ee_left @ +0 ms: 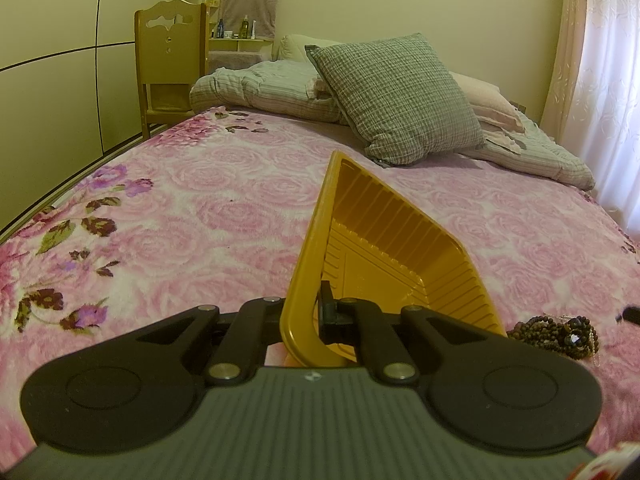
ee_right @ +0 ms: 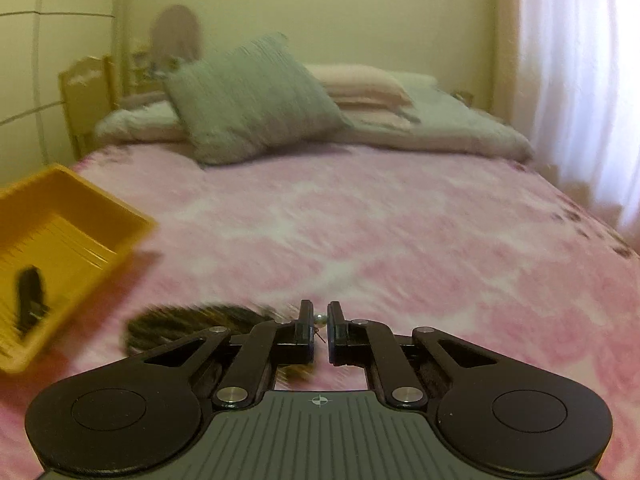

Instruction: Organize jewelry

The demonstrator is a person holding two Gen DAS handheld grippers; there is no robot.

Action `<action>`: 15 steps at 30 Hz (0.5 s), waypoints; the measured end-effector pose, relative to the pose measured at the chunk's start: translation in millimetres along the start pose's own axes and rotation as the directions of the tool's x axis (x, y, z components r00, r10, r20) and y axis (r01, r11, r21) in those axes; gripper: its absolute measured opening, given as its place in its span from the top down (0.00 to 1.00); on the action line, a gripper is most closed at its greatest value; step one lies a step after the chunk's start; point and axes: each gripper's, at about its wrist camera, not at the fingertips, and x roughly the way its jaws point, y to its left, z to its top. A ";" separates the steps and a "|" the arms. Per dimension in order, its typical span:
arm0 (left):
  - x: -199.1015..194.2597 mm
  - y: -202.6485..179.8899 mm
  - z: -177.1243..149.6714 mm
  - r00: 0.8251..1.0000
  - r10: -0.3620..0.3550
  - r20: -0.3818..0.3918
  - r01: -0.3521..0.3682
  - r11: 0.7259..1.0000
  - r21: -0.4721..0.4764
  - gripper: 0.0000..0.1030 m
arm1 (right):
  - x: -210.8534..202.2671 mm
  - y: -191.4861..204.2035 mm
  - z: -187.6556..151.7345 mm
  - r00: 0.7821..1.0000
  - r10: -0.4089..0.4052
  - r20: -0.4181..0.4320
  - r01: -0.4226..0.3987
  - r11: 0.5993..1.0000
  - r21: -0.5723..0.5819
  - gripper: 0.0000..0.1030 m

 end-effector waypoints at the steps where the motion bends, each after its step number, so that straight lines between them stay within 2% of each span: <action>1: 0.1 0.0 0.0 1.000 0.000 0.000 0.000 1.000 -0.001 0.95 | -1.9 8.9 6.0 0.999 0.034 0.012 -0.034 0.999 -0.006 0.94; 5: -0.1 -0.1 -0.1 1.000 0.000 0.002 0.000 1.000 0.000 0.95 | 2.5 44.9 22.8 0.985 0.172 0.026 -0.172 0.985 -0.009 0.94; 10: -0.2 0.6 0.7 1.000 -0.002 0.003 0.002 1.000 0.001 0.95 | 17.6 102.3 33.1 0.944 0.331 0.003 -0.330 0.941 -0.069 0.94; 15: -0.3 0.8 0.8 1.000 -0.001 0.003 0.001 1.000 0.001 0.95 | 38.8 143.7 34.2 0.919 0.393 -0.040 -0.394 0.911 -0.117 0.94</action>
